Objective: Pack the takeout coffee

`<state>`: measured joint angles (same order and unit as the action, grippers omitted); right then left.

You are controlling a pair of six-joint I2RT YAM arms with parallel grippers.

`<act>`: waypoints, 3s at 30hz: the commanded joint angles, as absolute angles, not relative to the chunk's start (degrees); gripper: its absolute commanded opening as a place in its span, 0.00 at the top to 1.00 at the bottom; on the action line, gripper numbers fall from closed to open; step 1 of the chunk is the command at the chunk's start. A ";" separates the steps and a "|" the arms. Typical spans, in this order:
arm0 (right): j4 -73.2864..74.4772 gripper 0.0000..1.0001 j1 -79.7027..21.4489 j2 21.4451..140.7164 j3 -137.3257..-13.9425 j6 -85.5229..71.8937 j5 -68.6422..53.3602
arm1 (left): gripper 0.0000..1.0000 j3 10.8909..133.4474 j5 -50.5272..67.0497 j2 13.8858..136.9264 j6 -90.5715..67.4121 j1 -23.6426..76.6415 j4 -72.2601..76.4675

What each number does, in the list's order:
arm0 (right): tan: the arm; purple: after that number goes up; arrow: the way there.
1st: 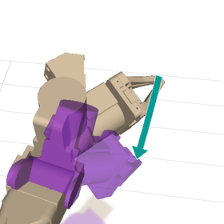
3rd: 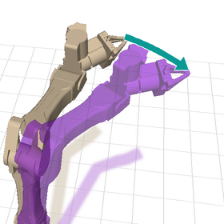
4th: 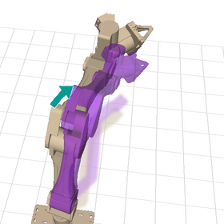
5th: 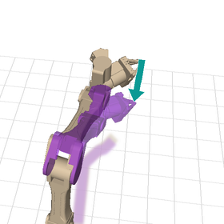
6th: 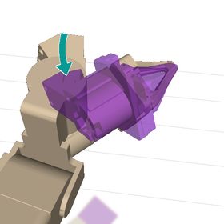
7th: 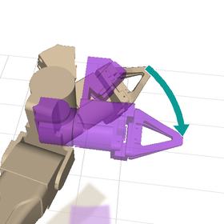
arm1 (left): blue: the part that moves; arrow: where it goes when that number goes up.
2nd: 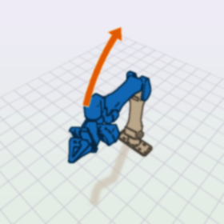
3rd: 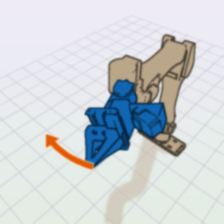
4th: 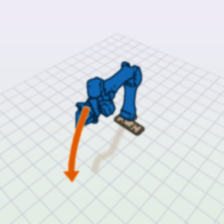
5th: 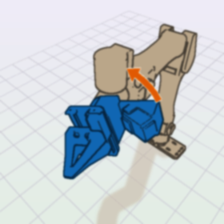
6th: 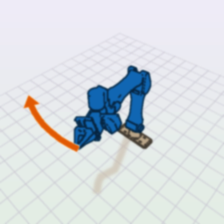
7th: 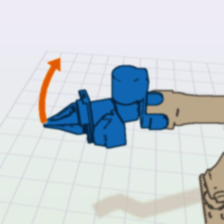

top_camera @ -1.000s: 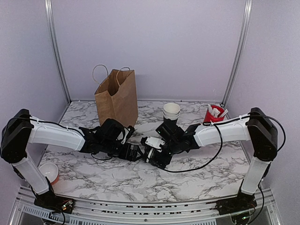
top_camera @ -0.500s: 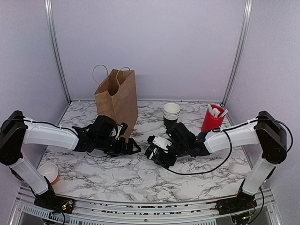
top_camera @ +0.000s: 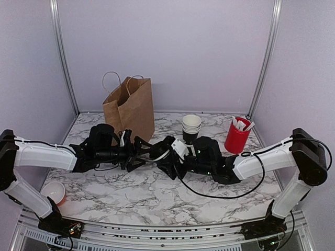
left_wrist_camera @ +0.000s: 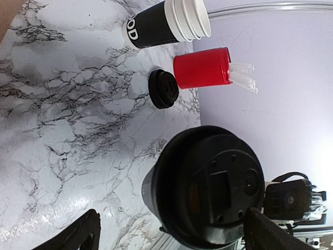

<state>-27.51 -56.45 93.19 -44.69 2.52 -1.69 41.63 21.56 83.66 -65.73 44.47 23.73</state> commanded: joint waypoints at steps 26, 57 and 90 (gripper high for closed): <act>-41.66 0.23 -60.52 94.99 -43.65 0.98 5.68 | 0.28 30.67 21.25 86.87 -94.78 44.46 57.96; -37.87 0.17 -60.55 99.93 -45.79 5.70 4.91 | 0.73 33.92 25.00 89.43 -85.05 44.30 47.84; -30.18 0.04 -60.55 98.89 -41.05 0.20 5.02 | 0.75 46.29 14.72 88.83 -61.32 46.00 15.46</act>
<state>-32.47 -60.03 102.21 -43.00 2.09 5.45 43.92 17.54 89.65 -65.67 45.28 21.26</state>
